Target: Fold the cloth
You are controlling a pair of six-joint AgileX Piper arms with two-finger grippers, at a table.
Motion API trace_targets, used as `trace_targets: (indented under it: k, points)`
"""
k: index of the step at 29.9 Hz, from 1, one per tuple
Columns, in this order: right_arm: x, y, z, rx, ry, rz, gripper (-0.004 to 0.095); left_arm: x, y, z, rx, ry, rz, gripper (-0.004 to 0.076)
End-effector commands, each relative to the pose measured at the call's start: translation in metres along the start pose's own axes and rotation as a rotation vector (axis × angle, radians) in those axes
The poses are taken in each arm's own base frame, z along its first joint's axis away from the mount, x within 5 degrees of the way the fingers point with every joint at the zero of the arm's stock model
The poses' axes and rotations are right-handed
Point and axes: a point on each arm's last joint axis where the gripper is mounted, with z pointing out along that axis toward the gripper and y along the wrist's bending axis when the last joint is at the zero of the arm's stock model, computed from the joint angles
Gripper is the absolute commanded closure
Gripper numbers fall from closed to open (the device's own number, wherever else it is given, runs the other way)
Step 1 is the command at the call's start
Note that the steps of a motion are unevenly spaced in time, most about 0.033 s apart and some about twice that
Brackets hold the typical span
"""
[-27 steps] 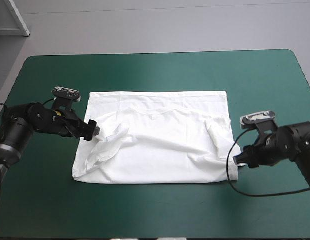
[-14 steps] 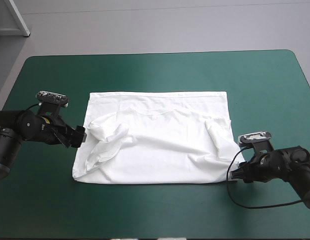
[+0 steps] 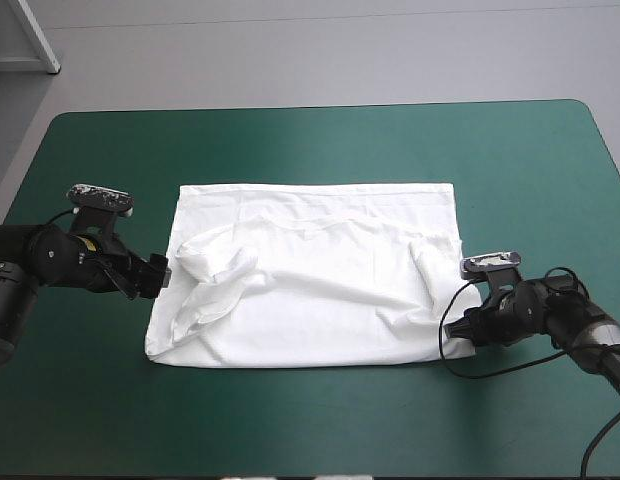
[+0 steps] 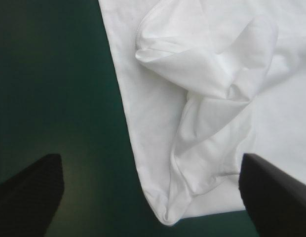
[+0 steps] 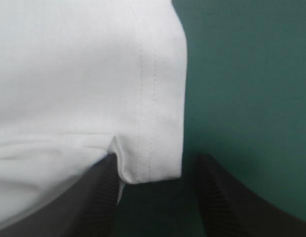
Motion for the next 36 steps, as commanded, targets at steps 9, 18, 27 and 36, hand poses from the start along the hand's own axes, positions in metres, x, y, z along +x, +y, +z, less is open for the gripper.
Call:
trace_targets:
  k: [9,18,27,36]
  points:
    - [-0.009,-0.002,-0.016,0.014,-0.114,-0.005,0.0865,-0.010,-0.002,-0.016,-0.012,-0.120,-0.013,0.0020]
    - [-0.005,-0.002,-0.049,0.019,-0.158,-0.002,0.0924,-0.011,-0.001,-0.017,-0.012,-0.139,-0.015,0.0020]
    - [-0.036,0.021,-0.092,-0.227,-0.324,-0.013,0.0923,-0.011,-0.002,-0.017,-0.010,-0.140,-0.016,0.0020]
    - [-0.053,0.032,-0.066,-0.368,-0.200,-0.020,0.0923,-0.011,-0.002,-0.017,-0.009,-0.138,-0.016,0.0020]
